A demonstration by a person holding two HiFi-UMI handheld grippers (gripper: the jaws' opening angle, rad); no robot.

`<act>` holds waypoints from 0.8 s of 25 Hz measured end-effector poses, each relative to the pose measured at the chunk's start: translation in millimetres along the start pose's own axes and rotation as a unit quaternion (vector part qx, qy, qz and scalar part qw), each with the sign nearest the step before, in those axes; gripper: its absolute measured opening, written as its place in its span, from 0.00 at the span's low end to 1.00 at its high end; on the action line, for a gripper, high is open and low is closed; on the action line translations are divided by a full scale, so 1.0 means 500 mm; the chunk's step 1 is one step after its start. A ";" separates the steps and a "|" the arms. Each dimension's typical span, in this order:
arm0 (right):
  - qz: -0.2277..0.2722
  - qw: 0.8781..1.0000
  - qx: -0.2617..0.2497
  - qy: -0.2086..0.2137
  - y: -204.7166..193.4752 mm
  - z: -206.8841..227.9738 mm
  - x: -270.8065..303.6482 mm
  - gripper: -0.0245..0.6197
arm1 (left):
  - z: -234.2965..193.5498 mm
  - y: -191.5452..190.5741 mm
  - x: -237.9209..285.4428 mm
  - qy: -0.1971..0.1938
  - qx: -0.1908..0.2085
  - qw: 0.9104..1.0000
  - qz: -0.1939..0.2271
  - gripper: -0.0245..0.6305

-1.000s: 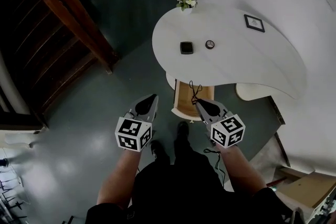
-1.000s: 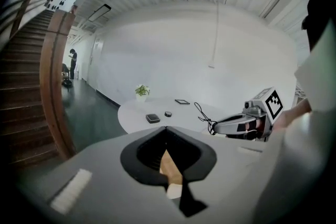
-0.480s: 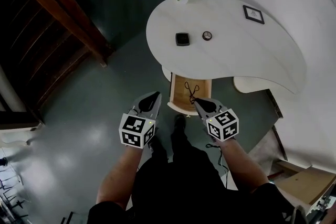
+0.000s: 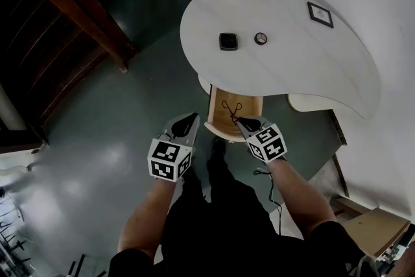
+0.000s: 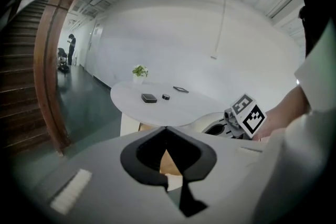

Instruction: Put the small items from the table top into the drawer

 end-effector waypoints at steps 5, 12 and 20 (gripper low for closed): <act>-0.039 0.999 -0.003 0.016 -0.039 0.016 0.055 0.08 | -0.026 -0.018 0.024 0.005 -0.009 1.000 -0.013 0.05; -0.107 0.992 -0.041 0.042 -0.094 0.039 0.124 0.08 | -0.049 -0.040 0.056 0.004 -0.025 0.999 -0.029 0.06; -0.176 0.977 -0.089 0.081 -0.148 0.052 0.189 0.08 | -0.077 -0.047 0.076 0.009 -0.043 0.998 -0.036 0.05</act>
Point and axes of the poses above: the fingertips, and each gripper's own axes: x forward along the fingers, z to its right, y out of its top, the point moved 2 cm from there along -x, backward along the fingers, and after that the axes turned 14 degrees about -x, right-handed, at the moved point
